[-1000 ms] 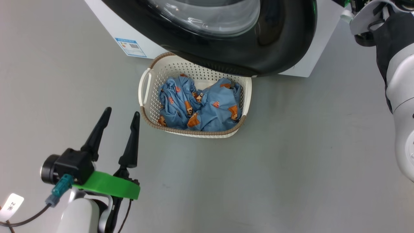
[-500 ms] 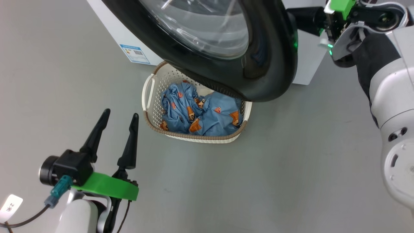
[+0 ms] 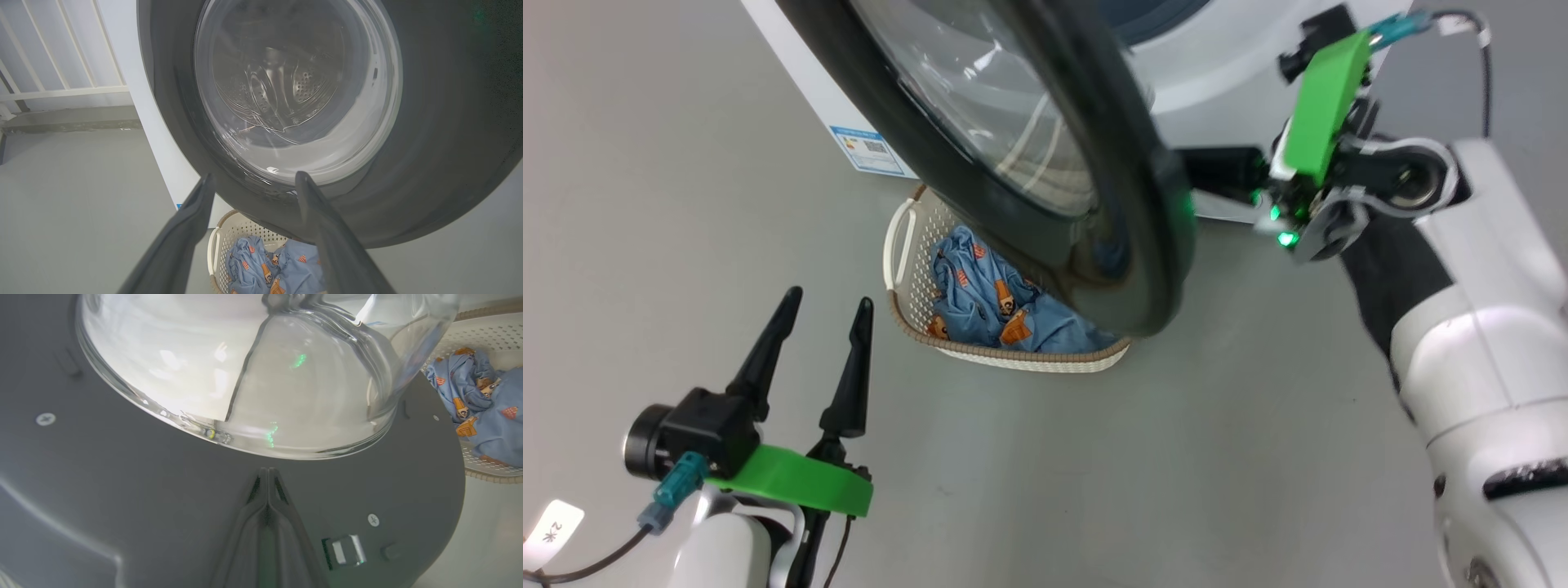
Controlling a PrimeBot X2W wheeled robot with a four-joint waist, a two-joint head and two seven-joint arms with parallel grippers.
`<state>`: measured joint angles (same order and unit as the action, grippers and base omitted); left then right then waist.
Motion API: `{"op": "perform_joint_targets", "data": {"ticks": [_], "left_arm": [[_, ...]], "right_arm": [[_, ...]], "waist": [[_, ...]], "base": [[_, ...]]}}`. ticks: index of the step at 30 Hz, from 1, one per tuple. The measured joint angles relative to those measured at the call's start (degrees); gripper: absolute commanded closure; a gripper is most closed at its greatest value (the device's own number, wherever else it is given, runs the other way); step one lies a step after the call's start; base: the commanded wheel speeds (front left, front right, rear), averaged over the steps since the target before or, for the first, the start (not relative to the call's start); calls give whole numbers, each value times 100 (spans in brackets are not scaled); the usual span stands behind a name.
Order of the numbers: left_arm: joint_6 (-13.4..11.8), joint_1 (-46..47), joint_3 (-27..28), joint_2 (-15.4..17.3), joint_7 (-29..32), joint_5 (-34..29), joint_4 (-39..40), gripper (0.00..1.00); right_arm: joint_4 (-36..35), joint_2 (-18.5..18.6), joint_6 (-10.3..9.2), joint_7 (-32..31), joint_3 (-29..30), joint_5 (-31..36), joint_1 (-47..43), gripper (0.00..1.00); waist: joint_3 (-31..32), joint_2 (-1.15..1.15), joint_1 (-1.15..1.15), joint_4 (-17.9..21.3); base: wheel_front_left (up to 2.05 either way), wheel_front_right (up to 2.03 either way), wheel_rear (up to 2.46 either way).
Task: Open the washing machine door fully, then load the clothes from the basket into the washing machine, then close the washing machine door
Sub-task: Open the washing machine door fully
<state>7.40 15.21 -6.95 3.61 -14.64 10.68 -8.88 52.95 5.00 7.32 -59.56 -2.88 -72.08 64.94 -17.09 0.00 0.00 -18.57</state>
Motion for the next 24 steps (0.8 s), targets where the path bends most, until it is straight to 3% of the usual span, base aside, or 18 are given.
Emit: {"op": "perform_joint_targets", "data": {"ticks": [9,24], "left_arm": [[0,-14,32,0,0,-34,15,0],[0,-16,41,-5,0,-34,14,0]], "right_arm": [[-790,-2,0,633,-1549,-1291,-744,100],[-975,11,0,1655,-3544,-2933,-736,100]], "waist": [[19,0,0,9],[-17,0,0,-72]], "base": [[0,0,0],[0,0,0]]}}
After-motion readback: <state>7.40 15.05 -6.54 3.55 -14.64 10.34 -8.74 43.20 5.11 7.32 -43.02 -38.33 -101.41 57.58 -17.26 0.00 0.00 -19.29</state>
